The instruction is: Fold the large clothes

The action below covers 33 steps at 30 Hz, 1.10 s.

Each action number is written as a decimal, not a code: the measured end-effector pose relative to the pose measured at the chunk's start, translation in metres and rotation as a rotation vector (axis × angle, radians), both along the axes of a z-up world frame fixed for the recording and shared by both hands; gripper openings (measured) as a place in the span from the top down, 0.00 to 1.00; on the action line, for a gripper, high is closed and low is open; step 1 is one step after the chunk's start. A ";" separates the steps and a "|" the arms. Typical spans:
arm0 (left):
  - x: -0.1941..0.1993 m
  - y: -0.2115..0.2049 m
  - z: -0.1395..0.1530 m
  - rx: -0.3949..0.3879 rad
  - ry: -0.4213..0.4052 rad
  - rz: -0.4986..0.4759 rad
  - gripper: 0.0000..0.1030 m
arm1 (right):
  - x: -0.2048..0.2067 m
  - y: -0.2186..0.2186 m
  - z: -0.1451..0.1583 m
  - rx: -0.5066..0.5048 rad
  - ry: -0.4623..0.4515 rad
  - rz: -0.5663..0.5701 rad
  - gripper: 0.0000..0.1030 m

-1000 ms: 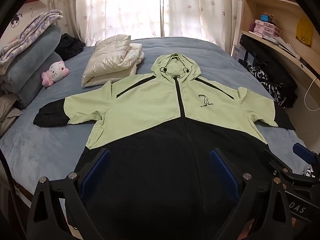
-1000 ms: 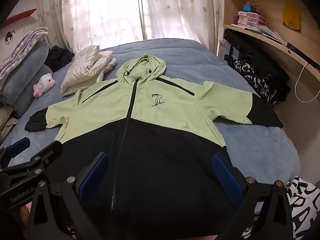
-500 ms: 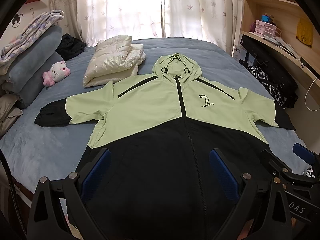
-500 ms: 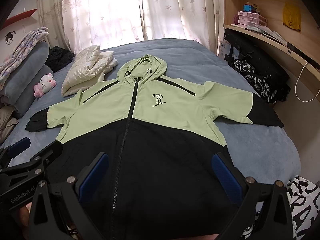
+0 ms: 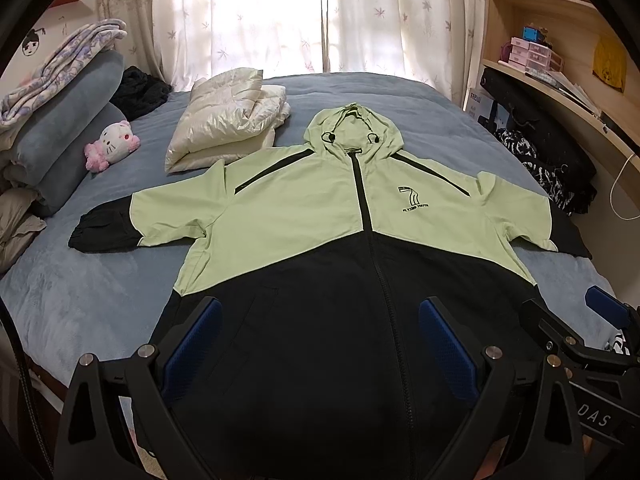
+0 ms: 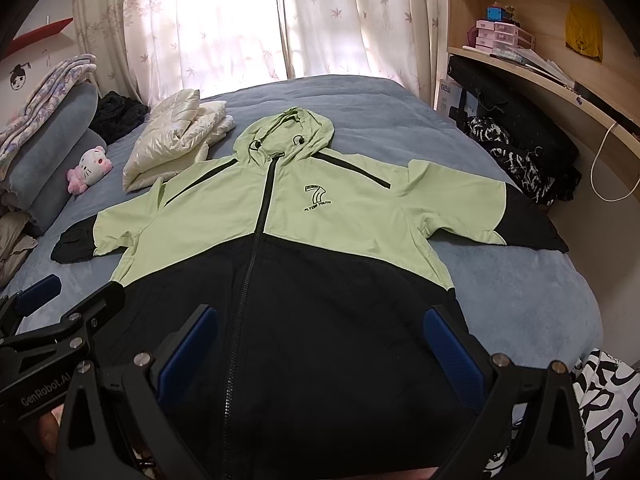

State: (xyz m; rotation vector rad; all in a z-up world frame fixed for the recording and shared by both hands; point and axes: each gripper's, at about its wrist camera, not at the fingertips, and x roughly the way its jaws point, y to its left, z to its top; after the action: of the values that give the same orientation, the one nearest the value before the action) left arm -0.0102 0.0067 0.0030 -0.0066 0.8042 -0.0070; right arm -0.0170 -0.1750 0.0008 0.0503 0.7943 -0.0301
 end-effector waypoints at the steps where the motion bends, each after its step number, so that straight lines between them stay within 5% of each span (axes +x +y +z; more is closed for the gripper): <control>1: 0.000 0.000 0.000 -0.001 0.000 0.000 0.06 | 0.000 0.000 -0.001 -0.002 -0.001 -0.001 0.00; 33: 0.009 -0.012 -0.005 0.014 0.050 -0.006 0.06 | 0.002 -0.003 -0.021 0.024 0.023 -0.001 0.00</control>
State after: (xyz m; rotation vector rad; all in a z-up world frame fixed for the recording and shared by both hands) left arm -0.0013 -0.0052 -0.0024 0.0093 0.8541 -0.0069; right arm -0.0152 -0.1784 -0.0197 0.0736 0.8181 -0.0223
